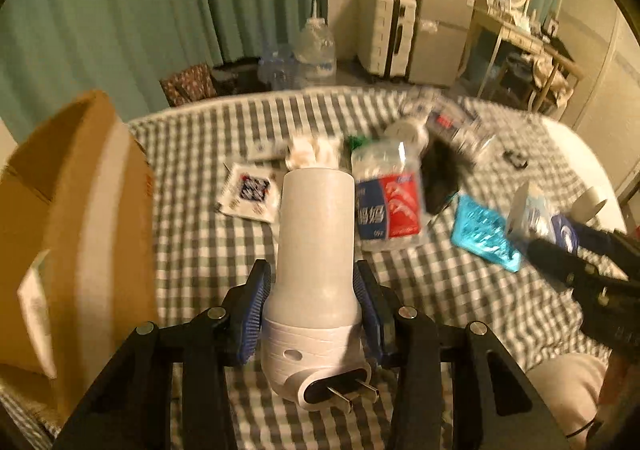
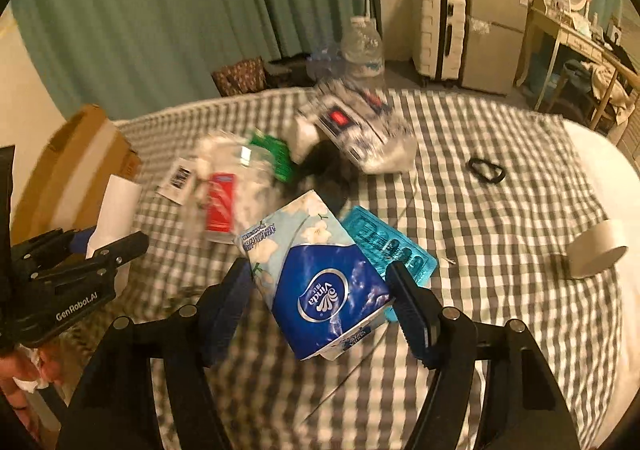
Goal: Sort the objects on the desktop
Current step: 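Grasp the white plug adapter with left tool while right tool grasps blue tissue pack, then carry adapter and tissue pack into the cardboard box and release both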
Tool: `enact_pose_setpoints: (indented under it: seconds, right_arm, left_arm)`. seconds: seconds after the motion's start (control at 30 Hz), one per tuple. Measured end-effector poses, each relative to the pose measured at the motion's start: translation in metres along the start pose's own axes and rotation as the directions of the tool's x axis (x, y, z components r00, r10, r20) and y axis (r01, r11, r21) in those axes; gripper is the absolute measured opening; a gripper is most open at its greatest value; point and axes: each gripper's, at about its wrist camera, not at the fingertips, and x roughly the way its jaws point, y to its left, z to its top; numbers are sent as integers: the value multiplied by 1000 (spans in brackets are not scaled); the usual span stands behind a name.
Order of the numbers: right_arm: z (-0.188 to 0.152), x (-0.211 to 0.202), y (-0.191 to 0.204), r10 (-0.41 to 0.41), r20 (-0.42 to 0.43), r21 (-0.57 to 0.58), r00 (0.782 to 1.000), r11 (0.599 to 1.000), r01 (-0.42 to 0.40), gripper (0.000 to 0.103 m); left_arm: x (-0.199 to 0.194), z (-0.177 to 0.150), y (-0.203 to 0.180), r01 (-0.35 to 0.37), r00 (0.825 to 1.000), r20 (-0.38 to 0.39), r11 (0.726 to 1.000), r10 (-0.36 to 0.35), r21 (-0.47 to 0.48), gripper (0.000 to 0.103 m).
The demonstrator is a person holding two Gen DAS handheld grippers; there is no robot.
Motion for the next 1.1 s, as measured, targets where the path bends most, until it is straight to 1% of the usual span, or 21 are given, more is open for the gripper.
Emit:
enact_pose_setpoints:
  seconds: [0.23,0.33,0.4,0.47,0.53,0.57,0.63,0.67,0.73,0.9,0.97,1.03,1.1]
  right_arm:
    - [12,-63,41,27,88,-57,996,998,-22,69]
    - [20,-89,61,38,133,-88,990,996,-27,69]
    - [23,-105,73,53,154,-106,987,994,-37,69]
    - [27,-119,90,75,176,-133,982,990,-52,69]
    - [30,-130,110,96,194,-169,976,984,-63,69]
    - [32,-133,120,106,199,-185,974,980,-69,69]
    - [34,-137,146,130,207,-219,970,972,-83,69]
    - [36,-137,157,143,206,-233,968,968,-93,69]
    - [42,-135,184,180,196,-265,964,956,-125,69]
    - [57,-116,248,273,158,-326,949,922,-211,69]
    - [61,-100,273,302,129,-343,945,907,-243,69]
    - [63,-82,292,313,102,-353,944,899,-260,69]
    - [64,-62,307,316,71,-357,946,894,-272,69]
  left_arm:
    - [-63,20,11,4,994,108,1000,-2,-17,43]
    - [-100,24,27,3,985,172,999,2,-32,43]
    - [-117,26,34,-4,979,204,999,12,-40,43]
    - [-137,27,49,-14,971,237,998,28,-61,43]
    - [-152,26,67,-9,966,257,997,30,-82,43]
    - [-161,25,80,-12,961,272,995,39,-98,43]
    - [-169,22,98,-35,957,284,992,67,-118,43]
    - [-172,21,111,-50,954,288,990,87,-133,43]
    - [-174,17,134,-67,954,279,985,110,-159,43]
    - [-164,5,197,-124,956,232,966,177,-227,43]
    - [-153,0,219,-138,960,202,958,192,-253,43]
    - [-137,-8,237,-151,964,171,949,203,-276,44]
    - [-117,-15,255,-152,971,132,942,198,-298,44]
